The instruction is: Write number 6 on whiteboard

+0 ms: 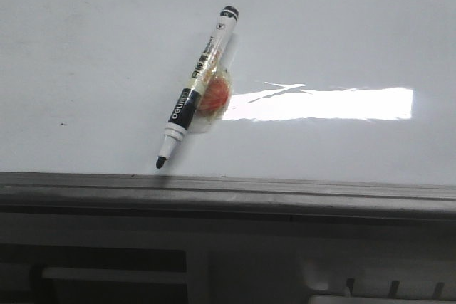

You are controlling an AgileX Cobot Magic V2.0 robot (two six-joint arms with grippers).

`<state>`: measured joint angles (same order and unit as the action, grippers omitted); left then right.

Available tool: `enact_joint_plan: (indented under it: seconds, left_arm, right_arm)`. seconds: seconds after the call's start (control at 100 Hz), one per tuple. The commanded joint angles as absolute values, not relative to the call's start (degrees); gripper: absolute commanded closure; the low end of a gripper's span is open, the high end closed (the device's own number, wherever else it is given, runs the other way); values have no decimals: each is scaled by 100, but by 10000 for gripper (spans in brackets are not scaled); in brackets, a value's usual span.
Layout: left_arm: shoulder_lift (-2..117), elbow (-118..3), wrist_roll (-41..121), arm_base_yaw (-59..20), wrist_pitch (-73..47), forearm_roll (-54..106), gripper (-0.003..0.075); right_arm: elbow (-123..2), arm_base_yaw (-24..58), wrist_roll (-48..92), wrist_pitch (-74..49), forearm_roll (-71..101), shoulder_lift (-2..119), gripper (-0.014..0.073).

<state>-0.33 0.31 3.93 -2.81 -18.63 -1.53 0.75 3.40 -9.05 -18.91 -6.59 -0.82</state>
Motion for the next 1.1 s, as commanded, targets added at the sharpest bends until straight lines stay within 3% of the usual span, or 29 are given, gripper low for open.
enact_joint_plan:
  seconds: [0.0,1.09]
  left_arm:
    - [-218,277,358,-257,-1501,-161,739]
    - [-218,277,358,-257,-1501,-238,739]
  right_arm:
    - [226,295,-875,-1736,-656,-178,648]
    - [226,295,-875,-1528,-753,-178,648]
